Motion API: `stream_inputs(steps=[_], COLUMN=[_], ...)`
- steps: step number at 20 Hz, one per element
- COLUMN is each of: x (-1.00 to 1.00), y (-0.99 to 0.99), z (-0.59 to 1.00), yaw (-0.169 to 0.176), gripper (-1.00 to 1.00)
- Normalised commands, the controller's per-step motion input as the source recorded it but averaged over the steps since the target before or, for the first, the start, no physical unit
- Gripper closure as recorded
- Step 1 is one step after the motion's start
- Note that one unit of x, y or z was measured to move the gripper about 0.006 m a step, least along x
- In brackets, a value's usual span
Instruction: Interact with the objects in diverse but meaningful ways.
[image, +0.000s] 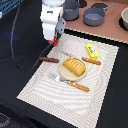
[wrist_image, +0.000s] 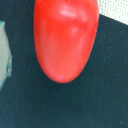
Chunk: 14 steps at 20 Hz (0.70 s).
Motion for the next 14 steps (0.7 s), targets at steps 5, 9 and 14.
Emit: stream_inputs(steps=[5,9,14], x=[-0.1,-0.13,-0.16], y=[-0.09,-0.07,-0.05], z=[-0.27,-0.29,-0.29], yaw=[-0.019,-0.016,-0.012], gripper=[-1.0,-1.0,-1.0])
